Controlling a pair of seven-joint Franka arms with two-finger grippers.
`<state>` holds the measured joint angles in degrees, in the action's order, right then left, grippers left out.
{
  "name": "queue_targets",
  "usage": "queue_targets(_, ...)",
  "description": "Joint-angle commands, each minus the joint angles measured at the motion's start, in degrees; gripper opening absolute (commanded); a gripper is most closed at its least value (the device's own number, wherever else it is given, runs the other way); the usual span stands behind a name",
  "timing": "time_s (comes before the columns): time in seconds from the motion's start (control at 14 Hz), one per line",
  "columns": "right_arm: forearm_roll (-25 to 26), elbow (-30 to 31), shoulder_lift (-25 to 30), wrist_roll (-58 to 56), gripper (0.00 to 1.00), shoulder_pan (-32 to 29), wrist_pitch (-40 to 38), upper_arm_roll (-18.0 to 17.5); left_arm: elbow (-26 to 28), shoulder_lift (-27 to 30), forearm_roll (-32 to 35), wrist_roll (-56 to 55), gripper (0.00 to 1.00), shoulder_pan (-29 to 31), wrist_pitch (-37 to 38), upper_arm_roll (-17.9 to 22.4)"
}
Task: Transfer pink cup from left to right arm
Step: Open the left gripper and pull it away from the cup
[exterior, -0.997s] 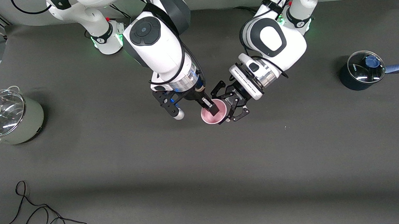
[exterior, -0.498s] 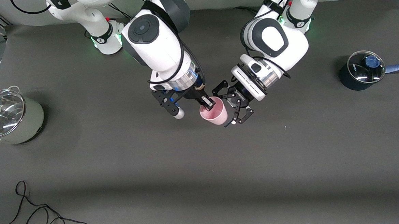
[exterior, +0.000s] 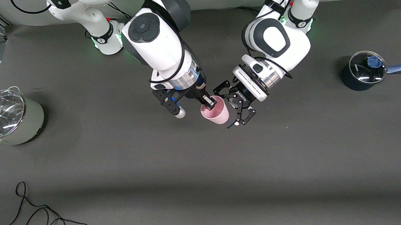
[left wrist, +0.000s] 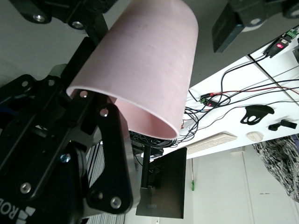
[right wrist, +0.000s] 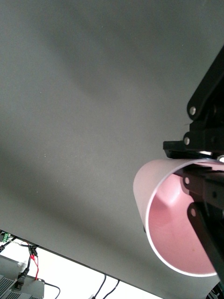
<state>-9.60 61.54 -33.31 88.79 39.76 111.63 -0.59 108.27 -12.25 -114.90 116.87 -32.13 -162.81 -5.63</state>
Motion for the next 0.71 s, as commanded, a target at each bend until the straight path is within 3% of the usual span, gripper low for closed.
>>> queue_targets(0.0, 0.11, -0.63, 0.35, -7.79, 0.00, -3.44, -4.20, 0.33, 1.15, 1.35, -1.03, 0.11, 0.99, -0.31, -0.23, 0.00)
queue_targets(0.36, 0.20, 1.29, 6.14, -33.80, 0.00, -11.09, -23.62, 0.76, 4.48, 3.37, -0.67, 0.55, 0.99, 0.22, 0.65, 0.35)
queue_targets(0.64, 0.37, 6.30, 9.84, -48.85, 0.00, -17.25, -28.92, 1.73, 7.65, 5.74, 0.02, 0.64, 0.99, 1.80, 2.23, 0.53)
